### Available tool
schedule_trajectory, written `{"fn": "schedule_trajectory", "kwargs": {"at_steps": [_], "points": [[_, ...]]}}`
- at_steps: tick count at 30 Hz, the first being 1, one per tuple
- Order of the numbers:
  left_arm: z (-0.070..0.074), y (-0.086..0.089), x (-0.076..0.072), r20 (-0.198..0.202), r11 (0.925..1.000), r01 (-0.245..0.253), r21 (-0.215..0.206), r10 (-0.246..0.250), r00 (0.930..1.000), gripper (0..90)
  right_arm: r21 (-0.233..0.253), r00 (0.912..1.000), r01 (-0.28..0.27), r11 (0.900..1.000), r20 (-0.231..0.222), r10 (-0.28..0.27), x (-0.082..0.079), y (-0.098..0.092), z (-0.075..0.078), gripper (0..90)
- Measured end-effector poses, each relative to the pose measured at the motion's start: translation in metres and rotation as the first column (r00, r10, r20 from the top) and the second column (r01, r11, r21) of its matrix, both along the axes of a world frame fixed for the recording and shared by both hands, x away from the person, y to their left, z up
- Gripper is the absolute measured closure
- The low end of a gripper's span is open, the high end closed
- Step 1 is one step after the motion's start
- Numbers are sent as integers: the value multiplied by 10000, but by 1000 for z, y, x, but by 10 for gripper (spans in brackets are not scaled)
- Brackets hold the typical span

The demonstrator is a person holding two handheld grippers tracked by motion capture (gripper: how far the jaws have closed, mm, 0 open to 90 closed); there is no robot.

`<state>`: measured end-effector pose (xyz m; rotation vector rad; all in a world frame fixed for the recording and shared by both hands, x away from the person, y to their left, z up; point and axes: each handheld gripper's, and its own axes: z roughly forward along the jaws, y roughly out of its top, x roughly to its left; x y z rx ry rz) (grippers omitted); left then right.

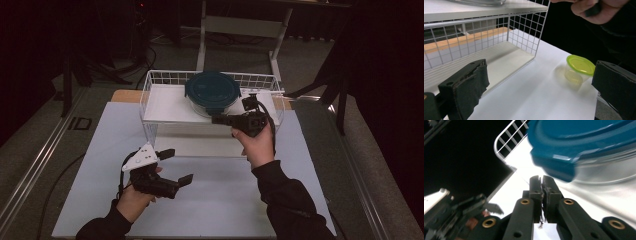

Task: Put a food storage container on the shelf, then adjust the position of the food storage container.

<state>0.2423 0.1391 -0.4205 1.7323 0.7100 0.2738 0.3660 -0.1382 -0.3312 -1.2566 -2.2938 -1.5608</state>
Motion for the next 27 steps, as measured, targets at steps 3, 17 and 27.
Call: {"fn": "schedule_trajectory", "kwargs": {"at_steps": [3,17,27], "points": [[-3,4,-5,86,9999,-38,134,37,10000,4,-122,9988,-367,9993,308,370,-12,2,0,738],[-39,17,-27,308,9996,45,262,-53,9995,4,278,9883,-232,9993,1514,188,-52,-38,-21,191],[-53,25,-29,683,9996,-275,108,267,9973,4,111,9699,-598,9981,2370,555,-88,-75,-44,138]]}}
